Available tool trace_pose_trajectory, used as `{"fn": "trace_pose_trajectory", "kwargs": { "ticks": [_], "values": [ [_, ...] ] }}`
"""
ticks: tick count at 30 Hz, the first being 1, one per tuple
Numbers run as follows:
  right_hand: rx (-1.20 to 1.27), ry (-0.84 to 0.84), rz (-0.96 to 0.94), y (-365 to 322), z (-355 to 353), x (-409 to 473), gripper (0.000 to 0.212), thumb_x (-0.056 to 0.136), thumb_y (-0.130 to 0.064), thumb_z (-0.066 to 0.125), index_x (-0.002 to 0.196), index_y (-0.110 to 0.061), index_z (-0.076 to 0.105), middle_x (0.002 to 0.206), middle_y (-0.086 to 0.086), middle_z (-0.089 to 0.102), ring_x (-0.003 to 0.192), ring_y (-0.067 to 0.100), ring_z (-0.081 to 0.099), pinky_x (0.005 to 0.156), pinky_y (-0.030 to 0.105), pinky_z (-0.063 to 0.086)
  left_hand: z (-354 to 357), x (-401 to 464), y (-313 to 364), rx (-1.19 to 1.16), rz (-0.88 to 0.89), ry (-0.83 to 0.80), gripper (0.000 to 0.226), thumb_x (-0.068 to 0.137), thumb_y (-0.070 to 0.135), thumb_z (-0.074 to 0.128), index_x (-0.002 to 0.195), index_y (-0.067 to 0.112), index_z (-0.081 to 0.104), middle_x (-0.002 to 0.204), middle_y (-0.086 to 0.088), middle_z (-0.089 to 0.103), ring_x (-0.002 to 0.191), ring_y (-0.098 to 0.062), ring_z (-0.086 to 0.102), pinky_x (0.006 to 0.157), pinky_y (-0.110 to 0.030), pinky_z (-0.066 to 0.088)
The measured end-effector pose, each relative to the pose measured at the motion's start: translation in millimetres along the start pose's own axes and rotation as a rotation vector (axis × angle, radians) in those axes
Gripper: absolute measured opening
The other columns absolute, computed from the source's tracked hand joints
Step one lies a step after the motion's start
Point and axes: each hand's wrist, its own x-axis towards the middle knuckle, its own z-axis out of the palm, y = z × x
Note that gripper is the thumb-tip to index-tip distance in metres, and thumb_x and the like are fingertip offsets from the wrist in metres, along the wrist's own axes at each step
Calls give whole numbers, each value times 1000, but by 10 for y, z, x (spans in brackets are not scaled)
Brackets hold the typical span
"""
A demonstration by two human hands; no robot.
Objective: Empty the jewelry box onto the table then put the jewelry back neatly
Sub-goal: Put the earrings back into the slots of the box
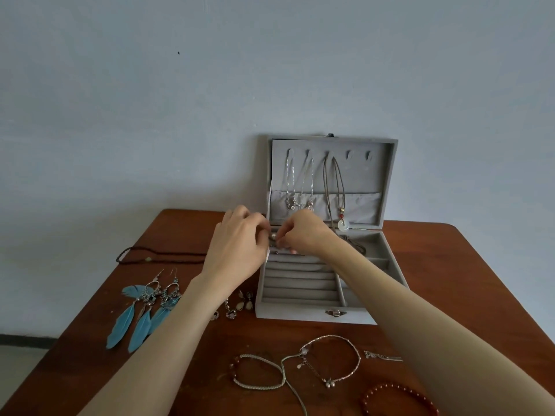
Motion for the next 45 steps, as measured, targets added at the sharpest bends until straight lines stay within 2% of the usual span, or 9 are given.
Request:
{"fn": "trace_pose_trajectory", "kwargs": {
  "ticks": [3,5,8,11,19,28,34,40,45],
  "values": [
    [-34,-3,-7,-16,8,43,15,82,-2,61,91,-3,72,61,0,55,68,15,55,67,22,47,13,-51,-39,-9,-17,2,25,93,24,48,114,14,57,113,-3,58,107,-21,48,88,-33,39],
    [-60,9,-26,-33,20,54,15,83,-3,60,91,-4,73,73,5,63,76,19,60,69,23,50,42,-79,-75,42,-13,-93,34,94,30,46,124,17,52,122,-1,55,114,-20,44,92,-34,35],
    [-146,42,-66,-47,51,48,19,86,-7,57,97,-3,72,97,12,70,92,23,65,81,27,53,72,-116,-115,62,-13,-201,38,94,34,45,129,20,50,130,2,51,122,-18,37,96,-35,30],
    [-231,32,-81,-27,66,47,22,89,-10,54,100,-3,71,106,14,68,102,25,62,91,32,51,85,-129,-127,48,-15,-206,39,95,35,44,131,20,49,131,4,51,124,-18,35,97,-35,30],
    [-362,22,-60,11,90,51,24,89,-19,54,106,-10,68,110,12,66,101,28,61,89,40,52,104,-138,-134,51,6,-192,40,95,33,43,132,19,49,131,3,52,122,-18,34,95,-32,31],
    [-478,114,-74,-66,115,-22,21,90,-17,54,107,-14,65,113,9,62,102,30,59,78,35,45,90,-154,-152,44,34,-183,40,95,34,43,131,18,49,125,1,56,115,-19,36,95,-32,37],
    [-542,172,-142,-29,179,-162,26,91,-14,49,112,-17,65,119,8,54,103,32,59,77,35,45,-3,-242,-190,40,29,-229,41,95,35,42,134,21,47,126,2,53,116,-20,34,97,-32,37],
    [-444,205,-242,63,204,-479,36,94,-16,43,127,-24,55,119,6,49,111,25,52,94,41,44,-245,-480,-338,-5,-24,-214,40,95,31,45,134,22,47,130,4,51,122,-17,35,101,-29,32],
    [-319,256,-371,-3,321,-719,28,93,-21,50,117,-21,63,113,2,57,111,20,50,99,40,38,-353,-660,-510,-38,-90,-134,36,94,25,49,129,21,52,123,3,58,117,-15,43,98,-30,36]
  ]
}}
